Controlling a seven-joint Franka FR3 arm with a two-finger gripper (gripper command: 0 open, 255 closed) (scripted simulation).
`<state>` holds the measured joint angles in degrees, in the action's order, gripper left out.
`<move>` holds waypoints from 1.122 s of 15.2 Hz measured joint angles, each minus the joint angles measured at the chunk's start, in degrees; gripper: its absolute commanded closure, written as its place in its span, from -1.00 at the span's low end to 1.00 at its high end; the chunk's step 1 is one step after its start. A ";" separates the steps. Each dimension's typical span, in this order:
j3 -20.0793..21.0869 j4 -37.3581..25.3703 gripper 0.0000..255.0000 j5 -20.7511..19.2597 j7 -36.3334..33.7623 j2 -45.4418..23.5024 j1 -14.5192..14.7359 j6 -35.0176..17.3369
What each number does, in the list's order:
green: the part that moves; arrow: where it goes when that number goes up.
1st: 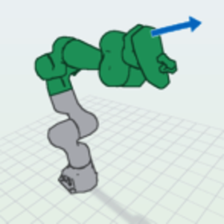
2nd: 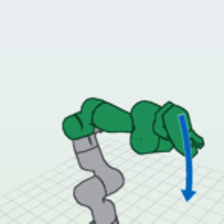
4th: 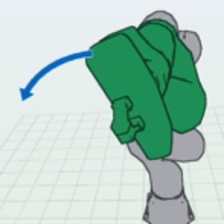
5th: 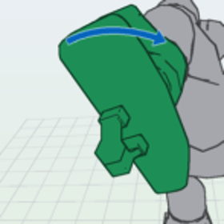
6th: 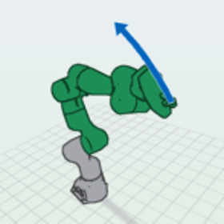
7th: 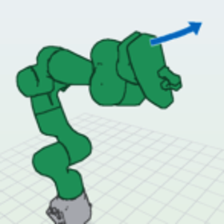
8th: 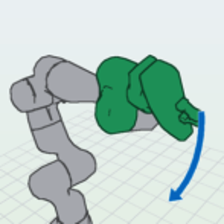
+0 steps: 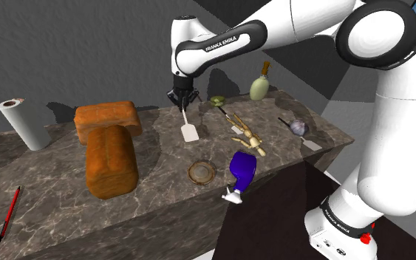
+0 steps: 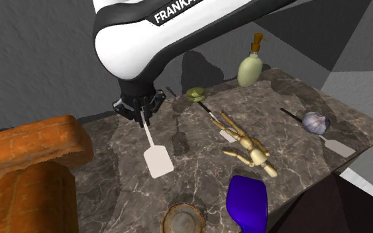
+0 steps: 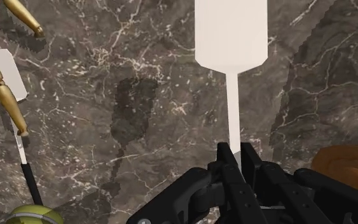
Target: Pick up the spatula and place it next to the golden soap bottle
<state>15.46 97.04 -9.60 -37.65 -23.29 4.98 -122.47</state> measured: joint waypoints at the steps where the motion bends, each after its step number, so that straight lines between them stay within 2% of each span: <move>1: 0.05 -0.49 1.00 0.15 0.17 0.31 -0.06 0.78; 17: 0.68 -8.64 1.00 1.52 1.35 3.27 -0.02 11.73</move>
<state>16.14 88.40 -8.08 -36.30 -20.02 4.96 -110.74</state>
